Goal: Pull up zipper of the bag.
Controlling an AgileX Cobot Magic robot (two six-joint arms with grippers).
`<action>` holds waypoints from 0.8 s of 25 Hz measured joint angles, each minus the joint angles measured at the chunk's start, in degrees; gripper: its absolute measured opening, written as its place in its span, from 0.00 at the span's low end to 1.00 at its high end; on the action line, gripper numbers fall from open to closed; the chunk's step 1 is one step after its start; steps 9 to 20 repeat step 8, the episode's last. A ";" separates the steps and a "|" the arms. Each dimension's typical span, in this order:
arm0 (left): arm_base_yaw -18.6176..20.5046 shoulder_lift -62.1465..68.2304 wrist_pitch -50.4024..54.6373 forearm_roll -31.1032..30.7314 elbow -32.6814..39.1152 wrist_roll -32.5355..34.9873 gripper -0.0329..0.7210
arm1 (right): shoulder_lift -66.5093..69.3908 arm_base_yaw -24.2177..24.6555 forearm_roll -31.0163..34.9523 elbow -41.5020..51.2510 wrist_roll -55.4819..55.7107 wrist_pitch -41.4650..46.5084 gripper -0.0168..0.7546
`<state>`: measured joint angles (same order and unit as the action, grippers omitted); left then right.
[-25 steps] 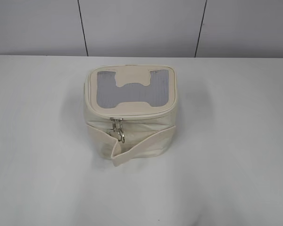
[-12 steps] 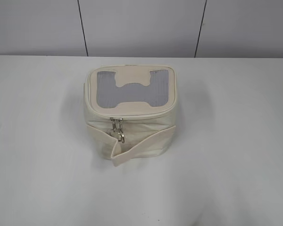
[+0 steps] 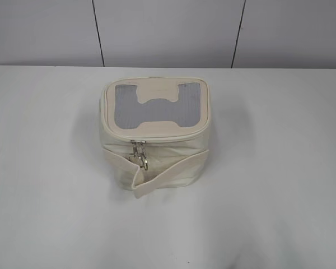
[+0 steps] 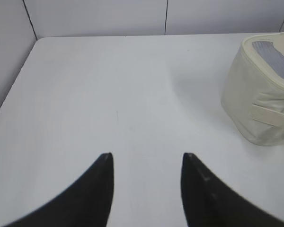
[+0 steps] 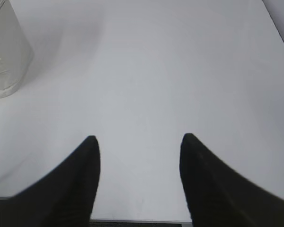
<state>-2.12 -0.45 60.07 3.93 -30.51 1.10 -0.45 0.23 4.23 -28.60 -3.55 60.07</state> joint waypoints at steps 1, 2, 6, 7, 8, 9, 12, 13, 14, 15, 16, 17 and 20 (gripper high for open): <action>0.00 0.00 0.00 0.00 0.00 0.00 0.51 | 0.00 0.00 0.00 0.00 0.00 0.00 0.58; 0.00 0.00 0.00 0.00 0.00 0.00 0.51 | 0.00 0.00 0.00 0.00 0.00 0.00 0.58; 0.00 0.00 0.00 0.00 0.00 0.00 0.51 | 0.00 0.00 0.00 0.00 0.00 -0.02 0.58; 0.00 0.00 0.00 0.00 0.00 0.00 0.51 | 0.00 0.00 0.00 0.00 0.00 -0.02 0.58; 0.00 0.00 0.00 0.00 0.00 0.00 0.51 | 0.00 0.00 0.00 0.00 0.00 -0.02 0.58; 0.00 0.00 0.00 0.00 0.00 0.00 0.51 | 0.00 0.00 0.00 0.00 0.00 -0.02 0.58; 0.00 0.00 0.00 0.00 0.00 0.00 0.51 | 0.00 0.00 0.00 0.00 0.00 -0.02 0.58; 0.00 0.00 0.00 0.00 0.00 0.00 0.51 | 0.00 0.00 0.00 0.00 0.00 -0.02 0.58; 0.00 0.00 0.00 0.00 0.00 0.00 0.51 | 0.00 0.00 0.00 0.00 0.00 -0.02 0.58; 0.00 0.00 0.00 0.00 0.00 0.00 0.51 | 0.00 0.00 0.00 0.00 0.00 -0.02 0.58; 0.00 0.00 0.00 0.00 0.00 0.00 0.51 | 0.00 0.00 0.00 0.00 0.00 -0.02 0.58; 0.00 0.00 0.00 0.00 0.00 0.00 0.51 | 0.00 0.00 0.00 0.00 0.00 -0.02 0.58; 0.00 0.00 0.00 0.00 0.00 0.00 0.51 | 0.00 0.00 0.00 0.00 0.00 -0.02 0.58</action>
